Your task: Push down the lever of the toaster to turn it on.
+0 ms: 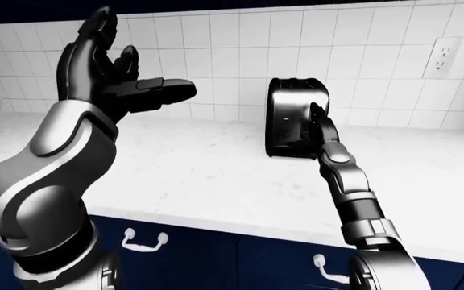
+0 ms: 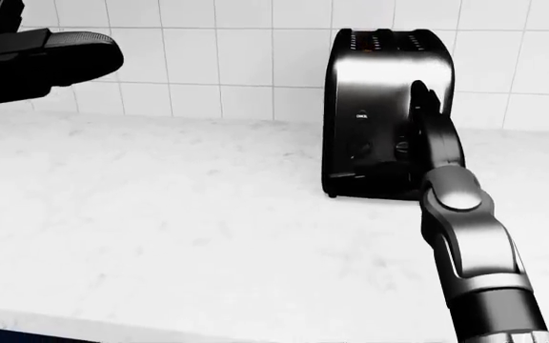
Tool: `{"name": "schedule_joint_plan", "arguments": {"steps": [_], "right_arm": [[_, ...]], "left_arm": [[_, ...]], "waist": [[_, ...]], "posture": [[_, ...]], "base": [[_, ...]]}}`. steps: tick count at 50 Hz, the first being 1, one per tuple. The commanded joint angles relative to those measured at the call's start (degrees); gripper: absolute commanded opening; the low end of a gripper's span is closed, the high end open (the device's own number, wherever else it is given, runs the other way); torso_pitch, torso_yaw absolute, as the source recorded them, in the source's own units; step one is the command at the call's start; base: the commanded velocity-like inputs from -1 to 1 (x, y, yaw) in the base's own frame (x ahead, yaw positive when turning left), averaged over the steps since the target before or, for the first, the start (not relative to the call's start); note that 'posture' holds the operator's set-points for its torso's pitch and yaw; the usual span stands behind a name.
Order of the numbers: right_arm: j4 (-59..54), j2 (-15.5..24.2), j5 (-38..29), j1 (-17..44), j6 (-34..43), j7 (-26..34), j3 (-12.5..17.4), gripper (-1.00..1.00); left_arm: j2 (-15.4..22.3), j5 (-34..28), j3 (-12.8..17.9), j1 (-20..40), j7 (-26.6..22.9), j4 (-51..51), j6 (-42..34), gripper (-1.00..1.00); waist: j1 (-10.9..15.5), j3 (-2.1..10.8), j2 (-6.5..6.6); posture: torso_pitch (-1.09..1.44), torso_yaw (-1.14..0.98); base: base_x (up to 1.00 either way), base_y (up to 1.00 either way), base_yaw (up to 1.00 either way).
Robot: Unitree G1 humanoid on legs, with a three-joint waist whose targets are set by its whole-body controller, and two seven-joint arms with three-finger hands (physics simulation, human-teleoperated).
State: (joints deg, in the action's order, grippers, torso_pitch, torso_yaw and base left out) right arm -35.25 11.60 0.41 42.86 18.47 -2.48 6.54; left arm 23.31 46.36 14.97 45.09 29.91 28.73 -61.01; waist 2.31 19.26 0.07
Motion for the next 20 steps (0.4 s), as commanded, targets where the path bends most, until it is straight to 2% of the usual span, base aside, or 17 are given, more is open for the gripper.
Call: {"name": "schedule_joint_plan", "arguments": {"steps": [1, 20], "right_arm": [[-2.69, 0.29, 0.07, -0.24, 2.88, -0.59, 0.4, 1.0], [-9.09, 0.6, 0.26, 0.84, -0.54, -1.03, 0.31, 1.0]], "left_arm": [[0.48, -0.44, 0.42, 1.42, -0.37, 0.43, 1.68, 1.0], [0.64, 0.27, 0.85, 1.83, 0.31, 0.56, 1.18, 1.0]], "waist": [[-0.03, -0.73, 0.55], [0.32, -0.88, 0.6]], "posture": [[-0.49, 0.0], [-0.49, 0.0]], "base": [[0.0, 0.0, 0.0], [0.0, 0.0, 0.0]]}}
